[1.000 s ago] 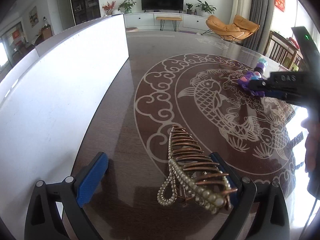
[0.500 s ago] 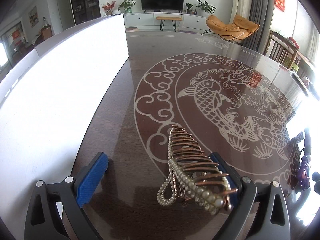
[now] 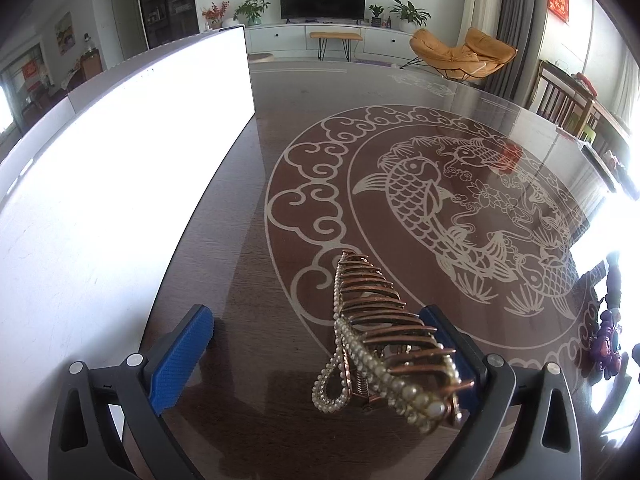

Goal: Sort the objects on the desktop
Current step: 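Lift the purple toy with the right tool while the left tool holds the hair clip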

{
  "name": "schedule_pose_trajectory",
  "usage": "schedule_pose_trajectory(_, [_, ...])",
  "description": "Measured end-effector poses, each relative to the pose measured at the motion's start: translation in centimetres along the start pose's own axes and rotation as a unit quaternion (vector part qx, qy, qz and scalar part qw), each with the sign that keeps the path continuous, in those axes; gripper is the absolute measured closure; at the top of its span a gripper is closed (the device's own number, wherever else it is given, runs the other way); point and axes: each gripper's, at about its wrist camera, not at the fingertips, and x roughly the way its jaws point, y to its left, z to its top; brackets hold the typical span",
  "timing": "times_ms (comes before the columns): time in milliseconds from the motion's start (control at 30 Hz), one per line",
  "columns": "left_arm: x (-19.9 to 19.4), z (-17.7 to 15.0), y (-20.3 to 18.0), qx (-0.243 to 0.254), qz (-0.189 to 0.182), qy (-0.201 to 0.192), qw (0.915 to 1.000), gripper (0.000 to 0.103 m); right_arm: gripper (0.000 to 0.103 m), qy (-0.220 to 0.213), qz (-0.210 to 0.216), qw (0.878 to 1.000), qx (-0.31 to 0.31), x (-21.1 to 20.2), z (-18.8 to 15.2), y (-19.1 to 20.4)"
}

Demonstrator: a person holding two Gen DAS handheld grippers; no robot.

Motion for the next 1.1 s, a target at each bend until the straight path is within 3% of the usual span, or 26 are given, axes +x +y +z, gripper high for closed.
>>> schedule_pose_trajectory(267, [0.0,-0.1,-0.1,0.004,-0.002,-0.001,1.0,0.0,0.021,-0.023,0.006,1.0,0.004,-1.2,0.0,-0.5])
schedule_pose_trajectory(333, [0.0,-0.1,-0.4,0.009,-0.005,-0.001,0.9999,0.0,0.012,-0.025,0.01,1.0,0.015,-1.7,0.2,-0.9])
schedule_pose_trajectory(367, [0.0,-0.1,-0.5,0.011,-0.007,-0.001,0.9999,0.0,0.007,-0.018,0.006,0.999,0.026,-1.7,0.3,-1.2])
schedule_pose_trajectory(533, [-0.1,-0.2,-0.9,0.026,-0.018,0.0,0.9995,0.0,0.007,0.027,-0.013,0.999,0.028,-1.0,2.5,-0.3])
schedule_pose_trajectory(733, [-0.1,-0.2,-0.8,0.026,-0.019,0.0,0.9995,0.0,0.007,0.119,-0.018,0.992,0.029,3.1,5.3,2.5])
schedule_pose_trajectory(900, [-0.1,-0.2,-0.8,0.026,-0.019,0.001,0.9995,0.0,0.007,0.133,-0.037,0.99,0.025,4.0,5.0,3.4])
schedule_pose_trajectory(1100, [0.1,0.3,-0.7,0.042,-0.031,0.019,0.9985,0.0,0.007,0.164,-0.033,0.981,0.1,4.7,6.1,2.5])
